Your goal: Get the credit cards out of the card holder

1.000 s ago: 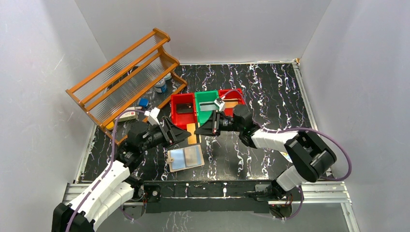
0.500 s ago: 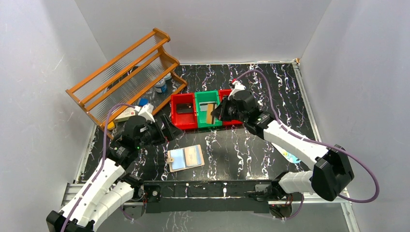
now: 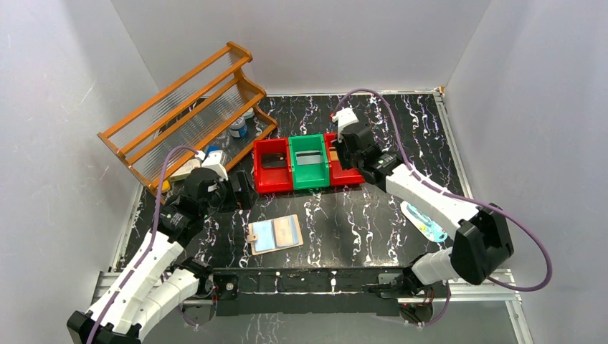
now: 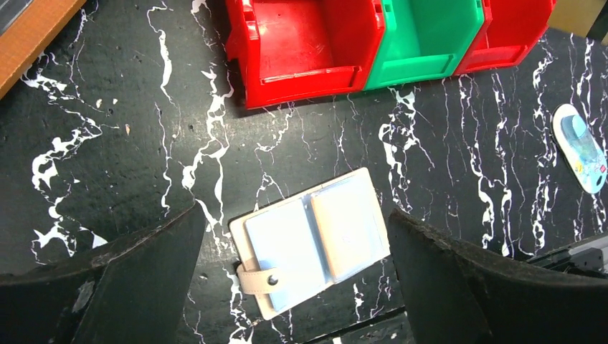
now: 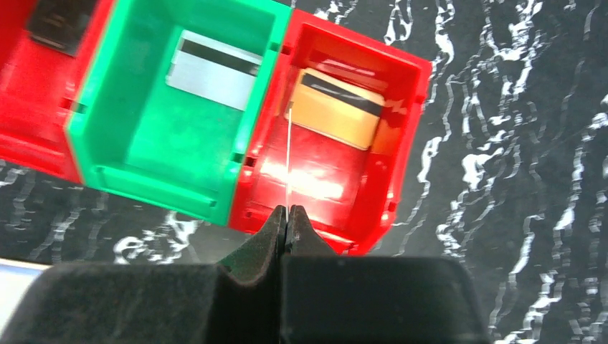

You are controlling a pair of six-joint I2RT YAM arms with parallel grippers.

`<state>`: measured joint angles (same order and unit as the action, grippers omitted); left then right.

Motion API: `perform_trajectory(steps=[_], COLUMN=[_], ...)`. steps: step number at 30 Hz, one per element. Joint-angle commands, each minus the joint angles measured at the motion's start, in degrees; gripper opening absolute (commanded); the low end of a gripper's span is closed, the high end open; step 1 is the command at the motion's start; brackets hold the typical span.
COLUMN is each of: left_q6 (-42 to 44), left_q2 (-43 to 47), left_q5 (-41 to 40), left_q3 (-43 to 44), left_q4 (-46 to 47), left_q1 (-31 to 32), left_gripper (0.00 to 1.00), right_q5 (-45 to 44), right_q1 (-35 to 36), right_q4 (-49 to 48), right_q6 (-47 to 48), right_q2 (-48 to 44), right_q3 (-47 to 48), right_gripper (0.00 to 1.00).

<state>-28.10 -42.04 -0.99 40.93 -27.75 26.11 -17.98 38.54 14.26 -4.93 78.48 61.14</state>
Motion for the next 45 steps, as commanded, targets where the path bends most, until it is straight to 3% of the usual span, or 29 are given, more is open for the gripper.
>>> perform_trajectory(steps=[1,9,15,21,31,45], left_q6=[3.3,3.5,3.6,3.5,3.4,3.0], left_q2=[0.4,2.5,2.8,2.5,1.7,1.2], left_q5=[-0.2,-1.2,-1.4,-1.5,-2.2,-3.5], left_q3=[-0.1,-0.5,-0.5,-0.5,-0.2,0.0], left_q4=[-0.5,-1.0,-1.4,-1.6,-2.3,-2.8], left_q1=[0.1,0.1,0.1,0.1,0.1,0.1], left_gripper=[0.98,0.98,0.98,0.98,0.98,0.98], right_q5=[0.7,5.4,5.7,9.9,11.1,12.9], right_q1=[-2.4,-2.6,-4.4,-5.7,-7.9,-9.4], right_q4=[0.1,3.3,2.0,-3.2,-1.1,-9.3], right_q6=[13.7,37.5,44.1,56.5,59.0,66.2], right_q2=[2.8,11.0,15.0,15.0,22.9,27.3], right_q3=[3.8,8.0,12.0,7.7,12.3,11.4], right_gripper=[0.00,0.00,0.00,0.00,0.00,0.00])
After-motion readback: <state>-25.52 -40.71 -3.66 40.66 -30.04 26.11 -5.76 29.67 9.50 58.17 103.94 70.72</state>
